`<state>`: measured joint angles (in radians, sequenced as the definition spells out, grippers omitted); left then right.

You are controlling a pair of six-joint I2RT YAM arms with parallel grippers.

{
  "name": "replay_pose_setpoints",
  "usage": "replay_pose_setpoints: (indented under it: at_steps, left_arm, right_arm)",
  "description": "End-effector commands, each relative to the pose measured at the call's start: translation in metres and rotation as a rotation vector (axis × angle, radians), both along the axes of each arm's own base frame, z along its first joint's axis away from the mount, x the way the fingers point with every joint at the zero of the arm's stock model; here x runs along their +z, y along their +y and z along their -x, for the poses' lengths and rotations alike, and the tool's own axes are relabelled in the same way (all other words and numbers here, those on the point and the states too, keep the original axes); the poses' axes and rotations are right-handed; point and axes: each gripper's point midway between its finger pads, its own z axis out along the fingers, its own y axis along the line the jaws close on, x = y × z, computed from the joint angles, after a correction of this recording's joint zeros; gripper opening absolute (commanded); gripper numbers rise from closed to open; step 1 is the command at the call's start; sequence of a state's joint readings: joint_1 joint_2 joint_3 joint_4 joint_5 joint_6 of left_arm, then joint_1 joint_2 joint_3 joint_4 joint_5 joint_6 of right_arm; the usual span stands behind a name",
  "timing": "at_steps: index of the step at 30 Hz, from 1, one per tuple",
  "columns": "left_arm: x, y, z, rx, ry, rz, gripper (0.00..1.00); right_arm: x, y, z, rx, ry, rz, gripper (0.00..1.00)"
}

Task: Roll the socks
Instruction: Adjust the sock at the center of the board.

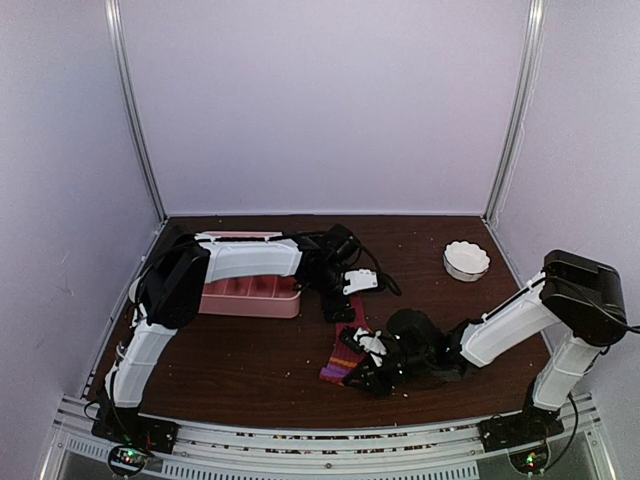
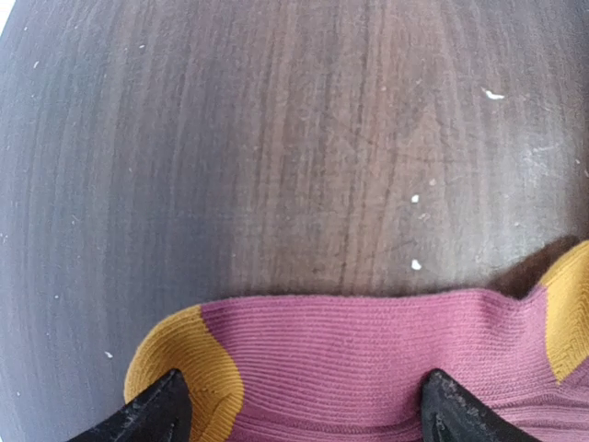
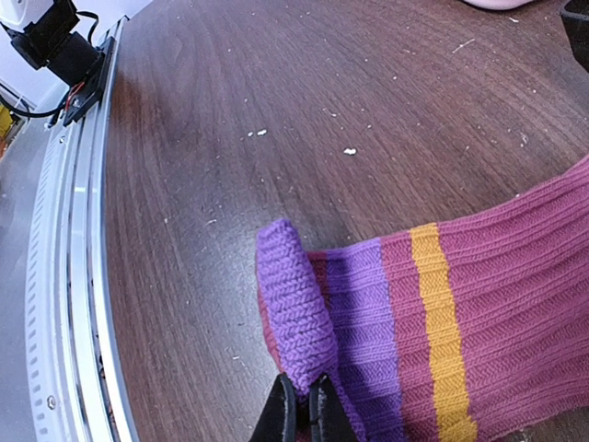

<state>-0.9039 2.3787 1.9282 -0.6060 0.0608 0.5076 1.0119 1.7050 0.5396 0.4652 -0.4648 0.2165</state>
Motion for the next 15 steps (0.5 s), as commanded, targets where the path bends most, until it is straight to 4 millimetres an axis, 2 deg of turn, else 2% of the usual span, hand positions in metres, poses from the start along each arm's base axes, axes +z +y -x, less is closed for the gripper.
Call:
replay_pose_setpoints:
  at_steps: [1,5,8,12,15]
  left_arm:
    - [0.005,0.014,-0.018,0.055,-0.064,-0.037,0.88]
    - [0.003,0.022,-0.014,0.069,-0.05,-0.054,0.88]
    - [-0.002,0.035,-0.016,0.095,-0.047,-0.068,0.88]
    - [0.017,0.04,-0.013,0.092,-0.018,-0.012,0.9]
    - [0.044,0.036,-0.006,0.078,-0.001,0.046,0.98]
  right_arm:
    - [-0.049,-0.045,0.012,-0.104,0.097,0.244,0.0]
    - [-0.051,-0.048,0.015,-0.132,0.136,0.246,0.0]
    - [-0.054,-0.049,0.019,-0.147,0.178,0.251,0.0]
    - [-0.057,-0.047,0.027,-0.124,0.231,0.251,0.0]
    - [-0.064,-0.042,0.031,-0.084,0.287,0.261,0.0]
